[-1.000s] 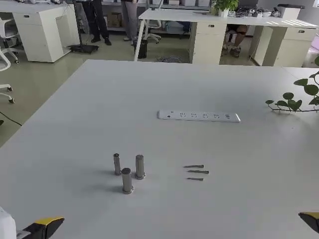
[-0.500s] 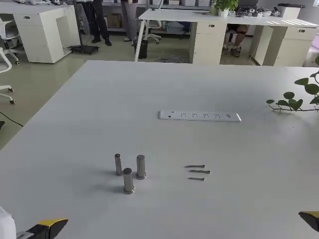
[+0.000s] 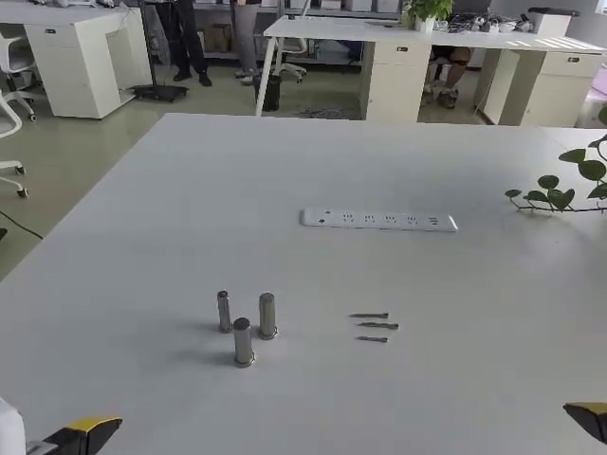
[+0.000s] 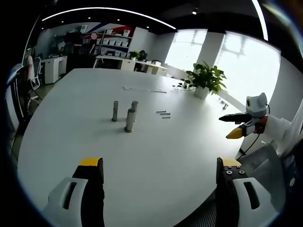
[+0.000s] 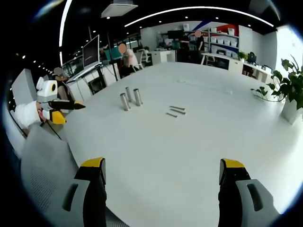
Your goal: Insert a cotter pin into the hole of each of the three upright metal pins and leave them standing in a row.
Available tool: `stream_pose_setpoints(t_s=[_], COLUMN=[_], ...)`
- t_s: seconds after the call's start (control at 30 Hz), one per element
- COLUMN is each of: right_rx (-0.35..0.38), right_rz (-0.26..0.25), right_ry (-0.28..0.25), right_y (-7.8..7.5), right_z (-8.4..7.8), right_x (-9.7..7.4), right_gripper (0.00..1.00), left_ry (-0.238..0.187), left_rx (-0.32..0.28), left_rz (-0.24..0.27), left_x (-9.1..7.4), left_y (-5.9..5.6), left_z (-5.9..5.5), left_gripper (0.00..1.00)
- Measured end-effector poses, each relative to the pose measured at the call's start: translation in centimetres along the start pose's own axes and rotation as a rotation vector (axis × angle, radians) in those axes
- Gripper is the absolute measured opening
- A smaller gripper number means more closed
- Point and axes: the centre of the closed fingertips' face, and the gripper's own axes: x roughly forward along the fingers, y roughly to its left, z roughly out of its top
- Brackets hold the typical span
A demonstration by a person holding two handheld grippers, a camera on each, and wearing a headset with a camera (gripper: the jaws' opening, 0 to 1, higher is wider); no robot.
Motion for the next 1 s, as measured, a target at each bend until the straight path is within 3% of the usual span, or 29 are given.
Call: stream_pose_setpoints(t_s=[0.5, 0.77, 1.0], right_rx=[0.005, 0.012, 0.007], right_rz=[-0.007, -0.008, 0.001], right_ry=[0.000, -0.003, 0.006], right_y=[-0.08, -0.15, 0.01], right_z=[0.05, 0.08, 0.01], right_x=[-0.05, -0.06, 0.09], right_gripper=[0.98, 0.98, 0.96], left_ry=[0.034, 0.053, 0.062], left_rx=[0.004, 0.001, 0.029], left_rz=[-0.006, -0.038, -0.045], left_x=[0.21, 0.53, 1.00], left_y=[0.07, -0.44, -0.16], left_z=[-0.60, -0.79, -0.58], left_gripper=[0.99, 0.99, 0.96])
